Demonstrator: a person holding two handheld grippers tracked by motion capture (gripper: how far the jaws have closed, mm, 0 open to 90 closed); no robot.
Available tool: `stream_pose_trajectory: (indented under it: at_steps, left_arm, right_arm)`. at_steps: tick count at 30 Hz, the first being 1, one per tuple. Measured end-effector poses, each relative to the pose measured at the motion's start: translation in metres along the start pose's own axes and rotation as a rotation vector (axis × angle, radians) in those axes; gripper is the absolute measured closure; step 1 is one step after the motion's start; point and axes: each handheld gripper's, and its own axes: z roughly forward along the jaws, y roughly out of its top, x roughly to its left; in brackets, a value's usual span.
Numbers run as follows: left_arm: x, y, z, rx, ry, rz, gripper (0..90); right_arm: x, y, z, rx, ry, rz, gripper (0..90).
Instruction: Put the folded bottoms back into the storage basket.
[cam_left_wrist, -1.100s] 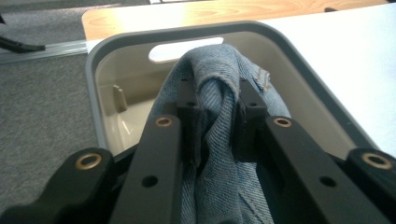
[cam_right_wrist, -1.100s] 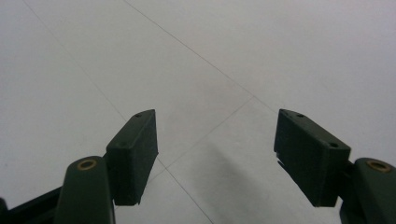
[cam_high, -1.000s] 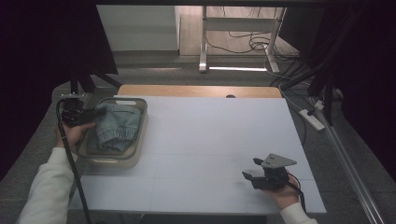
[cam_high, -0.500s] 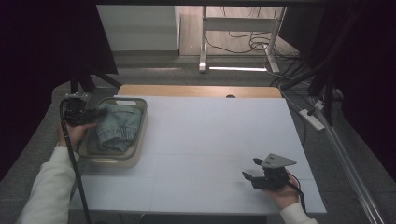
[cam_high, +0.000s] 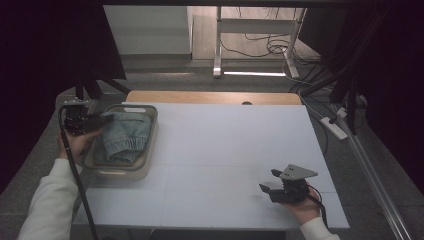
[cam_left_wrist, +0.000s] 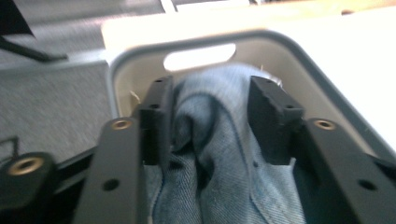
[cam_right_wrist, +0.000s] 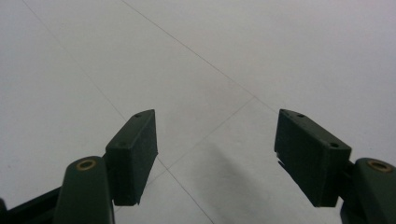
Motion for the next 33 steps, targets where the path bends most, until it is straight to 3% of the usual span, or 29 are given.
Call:
stream_pose_trajectory:
  at_steps: [3, 4, 6, 7, 8, 10, 14, 21, 27, 33]
  left_arm:
    - [-0.003, 0.005, -0.011, -0.035, 0.028, 0.024, 50.8]
    - [-0.004, 0.006, -0.015, -0.047, 0.034, 0.029, 55.3]
    - [-0.004, 0.008, -0.022, -0.063, 0.043, 0.034, 69.9]
    - [-0.004, 0.008, -0.024, -0.065, 0.037, 0.036, 84.0]
    - [-0.003, 0.009, -0.025, -0.053, 0.026, 0.036, 88.8]
    - [-0.001, 0.01, -0.023, -0.015, 0.027, 0.037, 88.9]
    - [0.001, 0.008, -0.019, 0.002, 0.035, 0.023, 88.9]
    - [0.003, 0.005, -0.001, 0.077, 0.085, 0.031, 88.9]
    - [0.011, 0.002, 0.013, 0.128, 0.122, 0.006, 89.0]
    - [0.017, -0.003, 0.025, 0.174, 0.123, -0.019, 89.0]
  right_arm:
    - [0.0, 0.0, 0.0, -0.003, -0.003, 0.001, 29.8]
    - [0.001, 0.0, 0.0, -0.003, -0.002, 0.0, 29.8]
    - [0.001, 0.0, 0.0, -0.003, -0.003, 0.001, 29.8]
    - [0.001, 0.0, 0.0, -0.003, -0.003, 0.0, 29.8]
    - [0.001, 0.0, 0.0, -0.003, -0.002, 0.0, 29.8]
    - [0.001, 0.0, 0.0, -0.002, -0.003, -0.001, 29.8]
    - [0.001, 0.0, 0.0, -0.002, -0.003, -0.001, 29.8]
    - [0.001, 0.0, 0.001, -0.001, -0.002, -0.002, 29.8]
    - [0.001, 0.0, 0.002, 0.004, -0.002, -0.003, 29.7]
    - [0.001, -0.001, 0.002, 0.006, -0.001, -0.002, 29.7]
